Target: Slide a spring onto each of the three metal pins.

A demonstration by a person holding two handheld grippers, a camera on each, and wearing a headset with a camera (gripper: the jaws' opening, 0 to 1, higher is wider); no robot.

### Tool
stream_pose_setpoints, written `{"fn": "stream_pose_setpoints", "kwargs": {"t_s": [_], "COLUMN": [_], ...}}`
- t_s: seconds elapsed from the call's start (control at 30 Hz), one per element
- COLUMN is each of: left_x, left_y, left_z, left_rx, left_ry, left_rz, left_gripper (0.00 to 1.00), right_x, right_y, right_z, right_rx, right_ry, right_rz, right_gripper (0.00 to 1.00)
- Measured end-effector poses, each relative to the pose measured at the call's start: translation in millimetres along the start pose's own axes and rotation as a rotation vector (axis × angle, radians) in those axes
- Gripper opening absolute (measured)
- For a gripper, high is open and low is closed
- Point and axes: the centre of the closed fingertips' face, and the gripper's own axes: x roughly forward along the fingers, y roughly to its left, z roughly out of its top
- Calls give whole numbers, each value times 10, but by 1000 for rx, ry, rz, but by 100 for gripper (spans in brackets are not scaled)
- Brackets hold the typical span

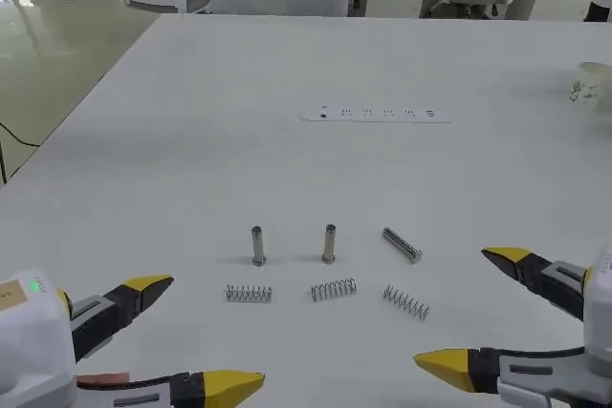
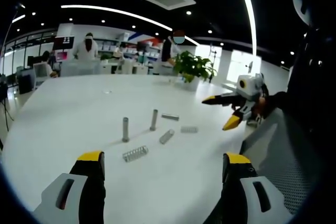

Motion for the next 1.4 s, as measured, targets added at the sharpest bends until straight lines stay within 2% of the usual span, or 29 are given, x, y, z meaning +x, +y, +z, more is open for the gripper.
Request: {"fn": "stream_pose_setpoints", "kwargs": {"t_s": [0.8, 1.1, 1.33, 1.4], "left_x": [6, 10, 11, 12], "left_y": [-28, -30, -40, -44], "left_z": [30, 21, 12, 9], "left_rx": [20, 18, 19, 21], "left_ry": [-18, -12, -5, -2], "left_rz": [-11, -13, -14, -16], "left_gripper": [86, 85, 86, 86], "right_x": [7, 9, 1, 11], "right_y": [-5, -78, -180, -212], "right_z": [-15, -16, 111, 125], "right_rx": [6, -1, 9, -5], "right_ry": [2, 9, -18, -11], "right_rz": [0, -16, -31, -35], "right_gripper": [89, 88, 87, 87]}}
